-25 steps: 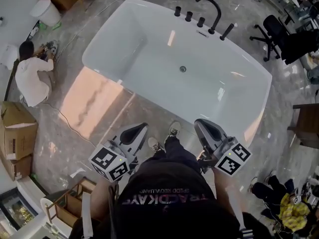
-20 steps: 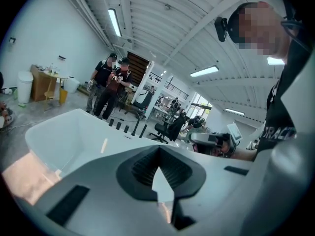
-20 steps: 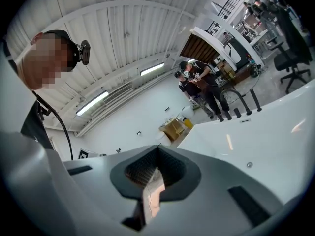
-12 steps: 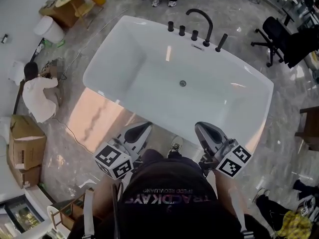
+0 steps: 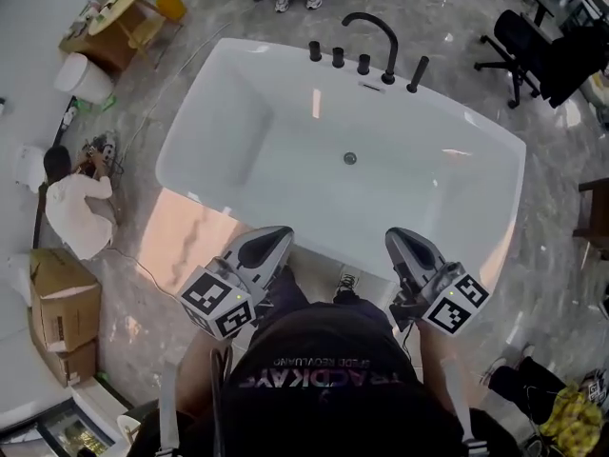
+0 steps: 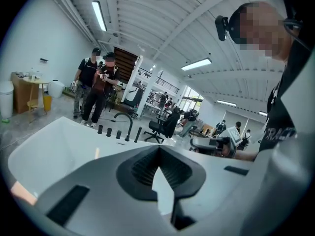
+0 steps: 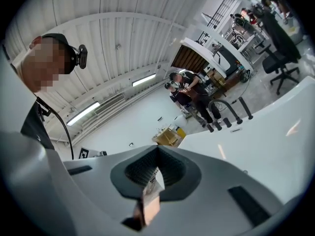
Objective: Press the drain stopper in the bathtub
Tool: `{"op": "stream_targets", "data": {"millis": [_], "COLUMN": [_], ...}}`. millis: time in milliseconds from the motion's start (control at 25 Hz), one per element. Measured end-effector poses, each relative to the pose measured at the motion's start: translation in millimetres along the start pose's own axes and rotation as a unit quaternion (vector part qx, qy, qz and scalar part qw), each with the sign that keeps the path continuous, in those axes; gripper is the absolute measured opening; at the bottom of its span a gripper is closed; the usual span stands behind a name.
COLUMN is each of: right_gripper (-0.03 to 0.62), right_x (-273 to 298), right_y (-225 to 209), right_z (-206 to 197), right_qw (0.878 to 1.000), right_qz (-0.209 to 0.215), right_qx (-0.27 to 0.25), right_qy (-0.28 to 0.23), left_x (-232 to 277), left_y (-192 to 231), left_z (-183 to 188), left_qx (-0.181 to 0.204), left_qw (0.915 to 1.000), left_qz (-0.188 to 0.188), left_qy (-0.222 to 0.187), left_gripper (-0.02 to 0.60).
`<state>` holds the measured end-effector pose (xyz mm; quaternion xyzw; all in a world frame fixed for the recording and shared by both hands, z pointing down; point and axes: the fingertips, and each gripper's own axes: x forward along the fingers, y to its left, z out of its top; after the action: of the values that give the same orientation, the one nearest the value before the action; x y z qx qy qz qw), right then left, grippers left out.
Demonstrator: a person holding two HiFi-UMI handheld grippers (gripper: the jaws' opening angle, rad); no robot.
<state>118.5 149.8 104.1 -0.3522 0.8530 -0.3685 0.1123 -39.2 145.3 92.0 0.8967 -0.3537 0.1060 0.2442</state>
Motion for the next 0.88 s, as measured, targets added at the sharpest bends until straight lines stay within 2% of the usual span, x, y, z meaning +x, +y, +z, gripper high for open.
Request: {"op": "stream_targets", "data": {"millis": [160, 400, 600, 880], "right_gripper": [0.017, 0.017, 0.017, 0.017], "right_x": [15, 66, 100, 105], "right_y": [-11, 19, 23, 15], "right_z": [-4, -17, -33, -45], "right_qw": [0.999, 0.996, 0.990, 0.978], "right_qz": [-0.032, -0.082, -0.126, -0.188], "right_qx": [0.001, 0.003, 0.011, 0.020], "right_qy": [-0.018, -0.045, -0.064, -0.088], "left_x": [10, -10, -18, -8], "left_y": [22, 77, 120, 148], "left_z": [2, 17, 14, 6], "left_qx": [0.012, 0.020, 0.019, 0.020], "left_qw": [0.9993, 0.9955, 0.9908, 0.9827], "left_qz": [-0.031, -0.085, -0.120, -0.162], "left_qy": [0.014, 0.038, 0.058, 0.088], "left_gripper": [0.009, 0.009, 0.009, 0.009]}}
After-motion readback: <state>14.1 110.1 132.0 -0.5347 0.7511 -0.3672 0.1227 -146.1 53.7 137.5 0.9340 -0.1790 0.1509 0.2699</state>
